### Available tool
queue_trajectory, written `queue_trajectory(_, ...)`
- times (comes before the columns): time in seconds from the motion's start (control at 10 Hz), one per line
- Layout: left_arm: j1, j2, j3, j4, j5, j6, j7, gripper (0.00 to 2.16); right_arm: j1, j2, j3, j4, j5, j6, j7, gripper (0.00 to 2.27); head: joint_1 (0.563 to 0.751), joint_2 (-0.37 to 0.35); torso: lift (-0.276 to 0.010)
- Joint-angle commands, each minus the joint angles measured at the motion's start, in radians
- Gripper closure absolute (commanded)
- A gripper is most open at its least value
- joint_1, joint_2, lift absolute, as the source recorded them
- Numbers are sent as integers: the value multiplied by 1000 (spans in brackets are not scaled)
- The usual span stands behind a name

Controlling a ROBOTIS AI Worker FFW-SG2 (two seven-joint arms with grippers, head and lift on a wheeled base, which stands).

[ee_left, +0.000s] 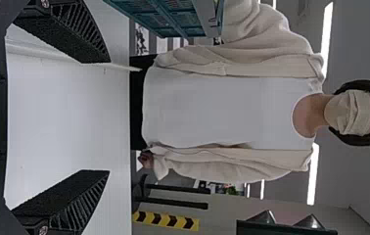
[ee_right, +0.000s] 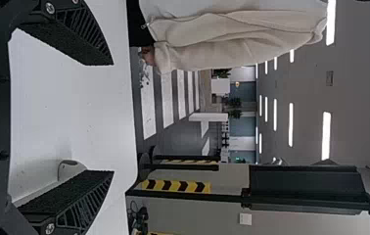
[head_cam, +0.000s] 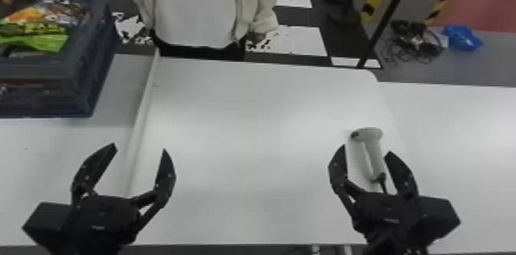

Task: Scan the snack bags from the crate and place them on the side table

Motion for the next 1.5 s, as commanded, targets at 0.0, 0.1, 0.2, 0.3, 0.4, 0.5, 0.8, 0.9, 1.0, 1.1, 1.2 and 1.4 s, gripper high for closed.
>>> queue_trajectory(0.0,-2,0,0,0,0,3,-2,60,-2,0,-1,1,0,0,0,90,695,-129,-81)
queue_trajectory(0.1,-2,-2,0,0,0,3,-3,60,-2,0,-1,1,0,0,0,90,695,-130,-81)
queue_trajectory(0.2,-5,-2,0,2,0,6,-6,60,-2,0,-1,1,0,0,0,90,695,-131,-81)
queue_trajectory(0.3,-5,-2,0,2,0,6,-8,60,-3,0,-1,1,0,0,0,90,695,-132,-81)
queue_trajectory(0.4,-6,-2,0,2,0,6,-8,60,-5,0,-1,1,0,0,0,90,695,-133,-81)
queue_trajectory(0.5,-8,-2,-2,3,0,9,-9,60,-6,0,-1,1,0,3,0,90,695,-133,-81)
queue_trajectory(0.8,-11,-2,-2,8,8,9,-19,60,-6,0,-1,1,0,3,0,90,695,-134,-81)
queue_trajectory(0.9,-12,-2,-2,8,11,12,-23,60,-6,0,-1,1,0,3,0,90,695,-136,-81)
queue_trajectory(1.0,-12,-2,-2,9,12,15,-23,60,-6,0,-1,3,0,3,0,90,695,-137,-81)
queue_trajectory(1.1,-12,-2,-2,9,12,15,-25,60,-6,0,-1,3,0,0,0,90,695,-137,-81)
queue_trajectory(1.2,-12,-2,-2,8,12,15,-26,60,-6,2,-1,3,0,3,0,90,695,-137,-81)
queue_trajectory(1.4,-12,-2,-2,8,12,15,-26,60,-5,0,1,3,-2,3,0,90,695,-137,-81)
